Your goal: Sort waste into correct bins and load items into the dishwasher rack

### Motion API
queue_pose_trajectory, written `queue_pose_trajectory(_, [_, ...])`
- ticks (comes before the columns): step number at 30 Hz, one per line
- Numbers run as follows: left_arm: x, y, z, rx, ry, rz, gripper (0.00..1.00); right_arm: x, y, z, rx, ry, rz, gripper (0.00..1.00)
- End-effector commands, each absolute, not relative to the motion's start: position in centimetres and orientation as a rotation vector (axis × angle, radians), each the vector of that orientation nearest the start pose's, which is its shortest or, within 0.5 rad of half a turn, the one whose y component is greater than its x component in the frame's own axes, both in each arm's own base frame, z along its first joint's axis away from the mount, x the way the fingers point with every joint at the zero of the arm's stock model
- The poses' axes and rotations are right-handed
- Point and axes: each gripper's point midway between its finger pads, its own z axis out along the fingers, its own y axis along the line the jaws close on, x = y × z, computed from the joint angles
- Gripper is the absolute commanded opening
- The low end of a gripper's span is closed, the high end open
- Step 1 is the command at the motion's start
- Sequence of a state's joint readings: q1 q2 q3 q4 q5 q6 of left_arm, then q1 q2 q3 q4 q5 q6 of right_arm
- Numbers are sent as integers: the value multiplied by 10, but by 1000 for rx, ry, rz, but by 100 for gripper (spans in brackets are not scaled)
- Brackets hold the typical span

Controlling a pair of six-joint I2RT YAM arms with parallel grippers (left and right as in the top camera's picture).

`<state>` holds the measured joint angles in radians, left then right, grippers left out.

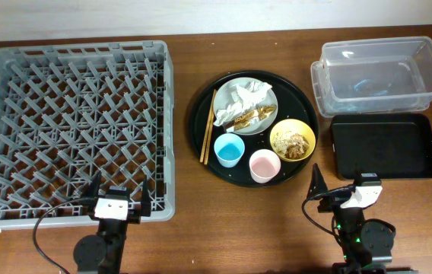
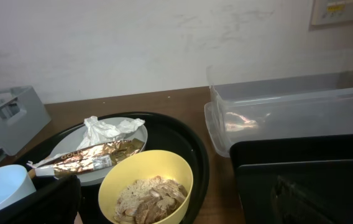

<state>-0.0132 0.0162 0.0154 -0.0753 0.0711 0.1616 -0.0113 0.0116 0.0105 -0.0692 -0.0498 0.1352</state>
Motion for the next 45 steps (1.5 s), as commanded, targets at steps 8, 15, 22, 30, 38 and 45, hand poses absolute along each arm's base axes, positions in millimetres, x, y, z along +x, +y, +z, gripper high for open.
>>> queue_pose_trajectory(8, [246, -12, 157, 195, 1635, 78, 99, 246, 6, 156, 82, 1647, 141, 98])
queue_pose_trajectory(15, [246, -13, 158, 197, 1634, 75, 99, 245, 23, 178, -1, 1564, 216, 98])
queue_pose_trajectory(22, [242, -34, 176, 287, 1564, -18, 99, 240, 26, 213, -32, 1463, 228, 98])
queue_pose_trajectory(30, [243, -35, 250, 293, 1658, -40, 99, 246, 41, 298, -117, 1502, 269, 98])
queue_pose_trajectory(38, [299, -40, 286, 319, 2047, -131, 99, 322, 62, 344, -152, 1893, 436, 98])
queue_pose_trajectory(45, [373, -41, 238, 311, 2524, -220, 99, 406, 106, 314, -220, 2283, 560, 98])
